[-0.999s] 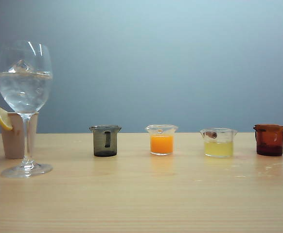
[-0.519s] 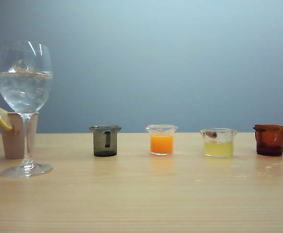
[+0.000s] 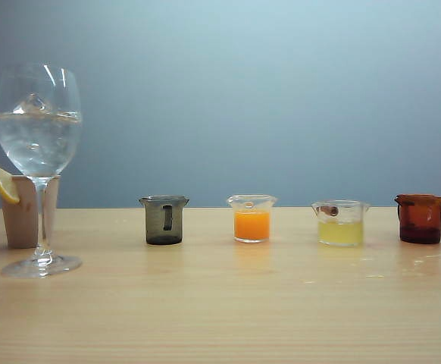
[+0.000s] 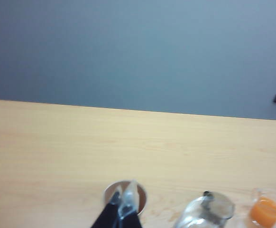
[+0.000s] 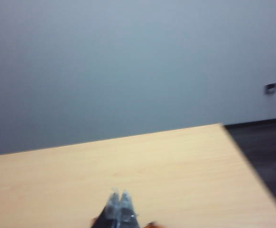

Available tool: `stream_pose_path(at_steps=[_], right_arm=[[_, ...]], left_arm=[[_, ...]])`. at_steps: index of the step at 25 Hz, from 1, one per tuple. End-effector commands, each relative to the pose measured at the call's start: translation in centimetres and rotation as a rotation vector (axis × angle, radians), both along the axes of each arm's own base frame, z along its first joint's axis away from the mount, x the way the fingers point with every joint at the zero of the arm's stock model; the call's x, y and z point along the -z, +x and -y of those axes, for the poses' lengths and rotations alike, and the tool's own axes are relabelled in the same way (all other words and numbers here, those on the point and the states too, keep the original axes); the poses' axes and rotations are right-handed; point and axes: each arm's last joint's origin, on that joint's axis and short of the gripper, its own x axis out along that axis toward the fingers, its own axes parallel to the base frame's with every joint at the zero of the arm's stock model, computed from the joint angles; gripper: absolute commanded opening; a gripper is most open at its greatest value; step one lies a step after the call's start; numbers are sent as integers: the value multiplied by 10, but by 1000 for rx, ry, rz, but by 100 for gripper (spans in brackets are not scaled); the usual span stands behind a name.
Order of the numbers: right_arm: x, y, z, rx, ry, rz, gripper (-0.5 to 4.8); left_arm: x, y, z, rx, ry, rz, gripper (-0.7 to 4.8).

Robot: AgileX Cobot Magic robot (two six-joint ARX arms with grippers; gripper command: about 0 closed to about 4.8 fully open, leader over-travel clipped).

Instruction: Pick up the second measuring cup from the left, pour the orange juice inside into the goblet, and finally put the measuring cup back in its original place.

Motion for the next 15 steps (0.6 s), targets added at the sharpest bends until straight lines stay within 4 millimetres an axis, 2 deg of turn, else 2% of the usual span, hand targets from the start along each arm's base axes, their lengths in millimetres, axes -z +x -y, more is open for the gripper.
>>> stream_pose_path(at_steps=[1, 3, 7, 10, 11, 13, 15], right_arm=[[1, 7, -12, -20, 29, -11, -7], [7, 15, -31, -53, 21, -56, -7], [20, 24, -63, -65, 10, -66, -7], [35, 34, -82, -119, 10, -35, -7], [49, 40, -93, -152, 6, -38, -7], [68, 47, -111, -197, -38, -108, -7], [80, 52, -122, -223, -66, -149, -7]], left_arm=[[-19, 7, 2, 66, 2, 12, -4], [-31, 15, 5, 114, 8, 7, -5], [-41, 26, 16, 185, 91, -12, -4], [-40, 37, 27, 213, 137, -47, -5], [-36, 41, 35, 233, 146, -79, -4], [-30, 45, 46, 283, 162, -128, -4], [-27, 46, 50, 313, 170, -153, -5]])
